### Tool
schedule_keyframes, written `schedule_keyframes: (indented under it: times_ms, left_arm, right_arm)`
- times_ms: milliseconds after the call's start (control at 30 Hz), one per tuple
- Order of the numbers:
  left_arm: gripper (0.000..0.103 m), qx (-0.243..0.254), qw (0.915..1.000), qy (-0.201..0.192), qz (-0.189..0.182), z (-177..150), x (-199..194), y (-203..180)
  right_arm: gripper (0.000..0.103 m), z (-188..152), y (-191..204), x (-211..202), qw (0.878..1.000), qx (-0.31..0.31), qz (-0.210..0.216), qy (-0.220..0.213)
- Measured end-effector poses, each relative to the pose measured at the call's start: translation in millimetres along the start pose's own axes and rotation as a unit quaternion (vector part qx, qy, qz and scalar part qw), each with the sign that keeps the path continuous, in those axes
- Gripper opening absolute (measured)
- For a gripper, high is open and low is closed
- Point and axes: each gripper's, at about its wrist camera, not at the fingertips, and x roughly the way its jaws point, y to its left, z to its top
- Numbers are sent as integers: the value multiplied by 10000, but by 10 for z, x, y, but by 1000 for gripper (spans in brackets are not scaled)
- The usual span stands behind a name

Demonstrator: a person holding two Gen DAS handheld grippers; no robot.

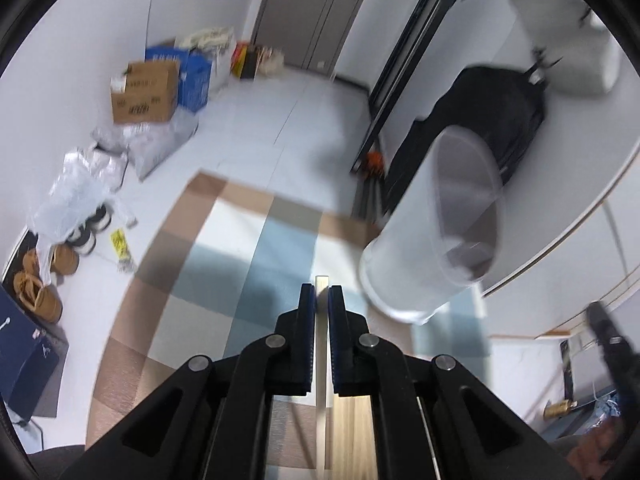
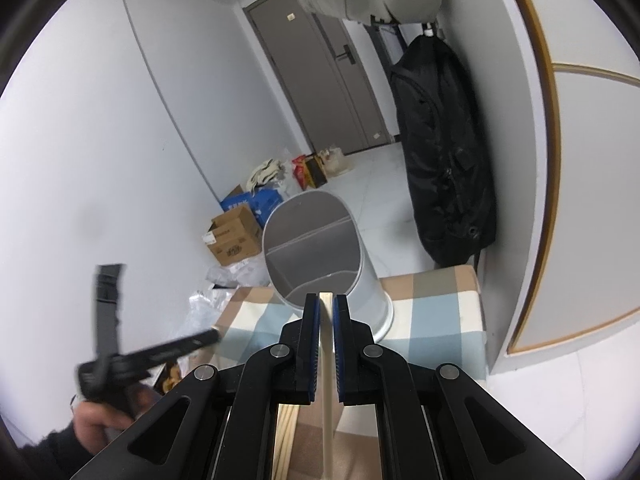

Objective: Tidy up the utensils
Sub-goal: 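Lift the chopstick with the right gripper while the left gripper grasps another chopstick, then carry both chopsticks over the white holder and drop them in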

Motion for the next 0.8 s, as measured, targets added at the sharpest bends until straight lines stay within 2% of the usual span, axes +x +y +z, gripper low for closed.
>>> schedule_keyframes:
  times_ms: [100, 200, 400, 567, 800]
  left_arm:
    - [2, 167, 9992, -326, -132, 66, -183, -102]
    - [2, 354, 9981, -462, -194, 180, -187, -42]
    - [2, 423, 9961, -696, -338, 269, -357, -44]
    - [2, 473, 9918, -1045, -556, 482, -632, -180]
    - [2, 587, 9837, -1527, -750, 954, -803, -404]
  right_arm:
    - [6, 18, 38, -83, 9998, -69, -43, -184]
    - [6, 20, 89, -118, 9995, -126, -43, -274]
    - [6, 104, 185, -190, 9988, -235, -33, -435]
    - [6, 370, 302, -257, 9972, -357, 85, -655]
    - [6, 977, 507, -235, 9914, -678, 205, -1103]
